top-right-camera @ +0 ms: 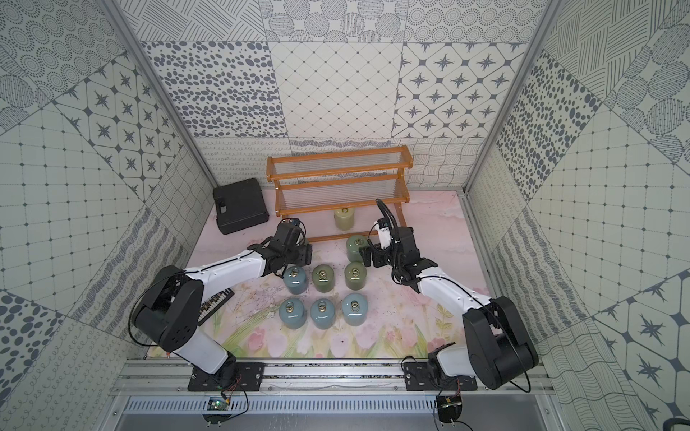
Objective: Remove the tea canisters from the shelf
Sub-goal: Place the tea canister at the center of the board.
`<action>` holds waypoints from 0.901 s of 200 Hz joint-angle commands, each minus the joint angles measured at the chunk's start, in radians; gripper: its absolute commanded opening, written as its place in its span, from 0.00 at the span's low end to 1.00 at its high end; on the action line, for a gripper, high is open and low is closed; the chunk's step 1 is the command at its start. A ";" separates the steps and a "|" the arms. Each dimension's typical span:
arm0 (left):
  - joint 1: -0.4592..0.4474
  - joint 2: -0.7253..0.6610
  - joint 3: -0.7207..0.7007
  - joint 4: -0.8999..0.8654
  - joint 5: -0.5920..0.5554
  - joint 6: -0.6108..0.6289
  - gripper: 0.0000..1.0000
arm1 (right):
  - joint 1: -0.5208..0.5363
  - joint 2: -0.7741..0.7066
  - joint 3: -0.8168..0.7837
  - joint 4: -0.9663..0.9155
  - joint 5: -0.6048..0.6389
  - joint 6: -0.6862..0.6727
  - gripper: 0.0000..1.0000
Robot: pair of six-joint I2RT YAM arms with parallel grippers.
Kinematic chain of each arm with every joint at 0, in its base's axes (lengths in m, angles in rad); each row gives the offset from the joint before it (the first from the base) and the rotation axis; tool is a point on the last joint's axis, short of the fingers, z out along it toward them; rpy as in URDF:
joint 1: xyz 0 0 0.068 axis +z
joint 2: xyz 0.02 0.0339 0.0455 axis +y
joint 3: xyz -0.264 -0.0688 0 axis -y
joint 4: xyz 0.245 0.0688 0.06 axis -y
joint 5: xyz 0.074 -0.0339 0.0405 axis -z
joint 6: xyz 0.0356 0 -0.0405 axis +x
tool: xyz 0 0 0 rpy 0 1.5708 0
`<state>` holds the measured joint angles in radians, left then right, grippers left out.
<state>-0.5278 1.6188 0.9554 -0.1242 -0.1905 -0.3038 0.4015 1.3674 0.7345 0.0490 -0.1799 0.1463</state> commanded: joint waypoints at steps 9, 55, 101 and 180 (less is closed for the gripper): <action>0.014 0.007 0.003 0.053 -0.011 0.014 0.75 | -0.005 -0.019 -0.010 0.039 -0.001 0.001 0.99; 0.029 0.019 -0.006 0.064 -0.003 0.015 0.75 | -0.005 -0.015 -0.014 0.042 -0.001 0.003 1.00; 0.042 0.032 0.000 0.070 0.005 0.023 0.76 | -0.004 -0.013 -0.015 0.040 0.002 0.003 0.99; 0.053 0.059 0.002 0.081 0.015 0.027 0.80 | -0.004 -0.017 -0.018 0.035 0.005 0.004 0.99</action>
<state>-0.4828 1.6638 0.9466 -0.0719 -0.1883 -0.3023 0.4015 1.3674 0.7303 0.0494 -0.1791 0.1471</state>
